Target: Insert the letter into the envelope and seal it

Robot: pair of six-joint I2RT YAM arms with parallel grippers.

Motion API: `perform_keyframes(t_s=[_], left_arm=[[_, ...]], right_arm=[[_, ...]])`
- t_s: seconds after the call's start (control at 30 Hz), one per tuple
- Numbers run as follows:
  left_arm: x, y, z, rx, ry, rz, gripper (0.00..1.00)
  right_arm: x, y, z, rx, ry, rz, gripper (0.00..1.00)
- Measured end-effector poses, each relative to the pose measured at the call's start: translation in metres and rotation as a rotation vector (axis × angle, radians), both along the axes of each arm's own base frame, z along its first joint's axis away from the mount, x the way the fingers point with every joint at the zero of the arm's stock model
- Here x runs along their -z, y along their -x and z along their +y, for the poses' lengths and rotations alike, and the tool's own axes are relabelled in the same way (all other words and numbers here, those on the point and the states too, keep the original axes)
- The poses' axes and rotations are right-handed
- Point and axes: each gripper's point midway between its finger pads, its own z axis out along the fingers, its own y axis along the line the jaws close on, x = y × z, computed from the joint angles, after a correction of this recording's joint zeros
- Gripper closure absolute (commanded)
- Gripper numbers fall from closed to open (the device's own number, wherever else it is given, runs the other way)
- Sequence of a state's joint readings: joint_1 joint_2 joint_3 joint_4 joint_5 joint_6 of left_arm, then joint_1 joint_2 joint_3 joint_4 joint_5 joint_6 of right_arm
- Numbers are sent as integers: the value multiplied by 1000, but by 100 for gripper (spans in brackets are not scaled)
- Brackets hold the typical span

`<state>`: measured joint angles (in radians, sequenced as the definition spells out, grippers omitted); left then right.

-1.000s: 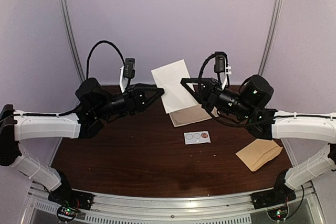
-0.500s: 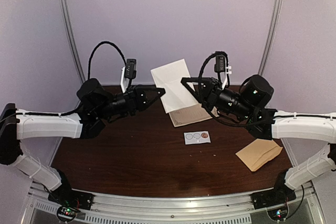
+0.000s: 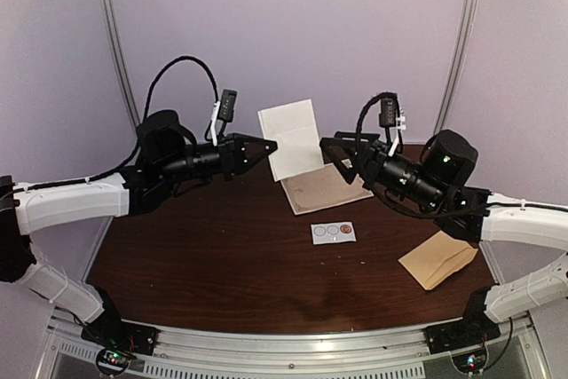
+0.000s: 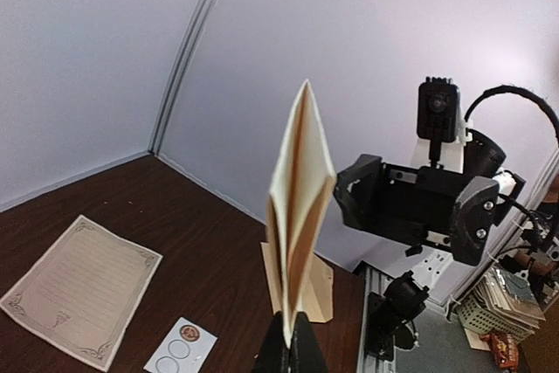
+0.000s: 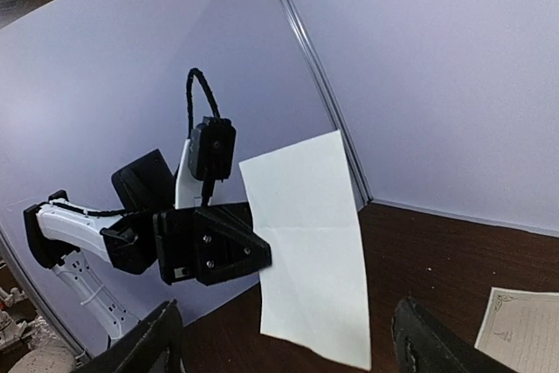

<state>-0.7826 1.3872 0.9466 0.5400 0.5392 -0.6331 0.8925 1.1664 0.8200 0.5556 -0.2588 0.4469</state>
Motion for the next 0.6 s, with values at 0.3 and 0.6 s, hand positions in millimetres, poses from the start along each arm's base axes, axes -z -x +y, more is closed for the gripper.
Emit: perform_keyframes(t_s=[0.3,0.6], left_arm=[[7,-87,91,-289,-235,-33,100],[6,-112,176,-518,-315,-66,100]], right_arm=[[62,-29,-69,352,164,239,2],[192,-56,-183,765,316,638,0]])
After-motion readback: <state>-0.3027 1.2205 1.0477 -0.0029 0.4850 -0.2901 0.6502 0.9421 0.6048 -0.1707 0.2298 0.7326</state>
